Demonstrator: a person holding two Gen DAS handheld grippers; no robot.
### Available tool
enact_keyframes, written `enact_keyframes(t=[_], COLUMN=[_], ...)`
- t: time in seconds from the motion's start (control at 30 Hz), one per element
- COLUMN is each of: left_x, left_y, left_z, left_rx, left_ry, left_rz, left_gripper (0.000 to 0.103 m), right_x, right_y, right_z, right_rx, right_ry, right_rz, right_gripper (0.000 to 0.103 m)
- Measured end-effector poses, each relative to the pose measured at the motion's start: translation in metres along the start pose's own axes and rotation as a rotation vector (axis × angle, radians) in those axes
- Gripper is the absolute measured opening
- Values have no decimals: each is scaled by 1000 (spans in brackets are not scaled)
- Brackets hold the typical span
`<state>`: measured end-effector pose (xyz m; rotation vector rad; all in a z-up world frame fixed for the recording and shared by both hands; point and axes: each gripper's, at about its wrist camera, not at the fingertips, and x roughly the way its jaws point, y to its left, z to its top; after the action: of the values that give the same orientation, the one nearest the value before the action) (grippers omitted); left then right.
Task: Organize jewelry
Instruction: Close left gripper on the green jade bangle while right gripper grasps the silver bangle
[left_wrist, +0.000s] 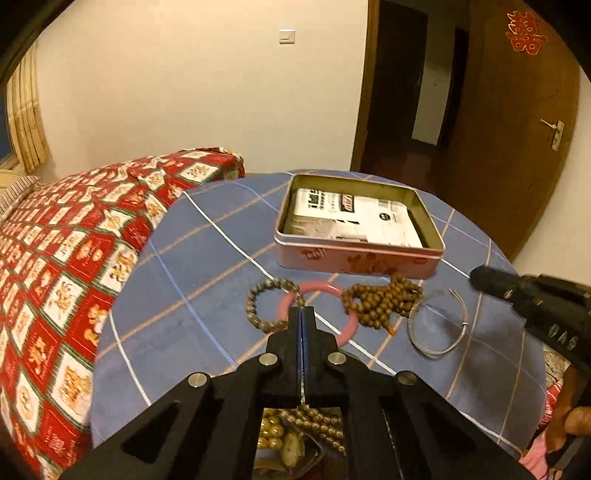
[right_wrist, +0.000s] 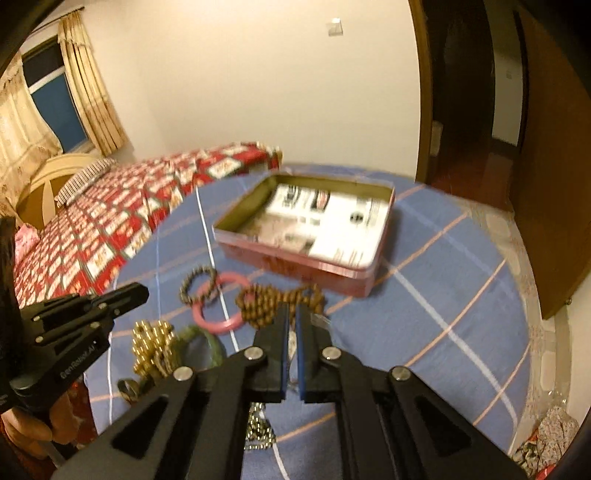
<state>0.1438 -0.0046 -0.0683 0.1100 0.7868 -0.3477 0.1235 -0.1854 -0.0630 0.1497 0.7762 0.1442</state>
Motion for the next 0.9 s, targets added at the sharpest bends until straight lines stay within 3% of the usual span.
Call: enact_keyframes(t=[0.1,0.2,0.23,0.27,0.3,0.33,0.37,0.5,0.67,0.73,0.83,0.9], left_x=[8,16,20,26,32,37,41,49,48,46,48,51], left_y=[3,-2,-6,-10,-16,-22,-27,-37,-18,-6,0,1], left_z=[-2,-11,-15,-19,-23,-27,-29,-37,-40,-40,-39,-38], left_rx=[-20,-29,-34,-36,-31,-20,-5,28,-38,-76,-98,-110], left_ry=[57,107,132,161,193,215,232,253,258,245,239,242], left_rz=[-63,-111,-128,-148,-164,-170,-167,-126,-110,-124,-149,-213], left_gripper=[0,1,1,1,2,2,2,2,2,2,2,2], right_x=[0,10,15,22,25,28,31,45,71,71,66,65], right_y=[-6,-14,-15,-15,-17,-18,-20,-14,-9,-7,-10,-13], right_z=[4,-3,-8,-14,-19,-23,-28,-37,-50,-51,-49,-48], right_rx=[2,4,-2,-12,-15,-14,-12,-59,-111,-137,-126,-120], right_ry=[-11,41,63,92,111,128,136,178,268,261,245,255], right_rz=[-24,-17,-21,-30,-42,-52,-48,-69,-104,-131,-122,-118], right_gripper=[6,13,21,45,62,90,95,94,94,93,73,72])
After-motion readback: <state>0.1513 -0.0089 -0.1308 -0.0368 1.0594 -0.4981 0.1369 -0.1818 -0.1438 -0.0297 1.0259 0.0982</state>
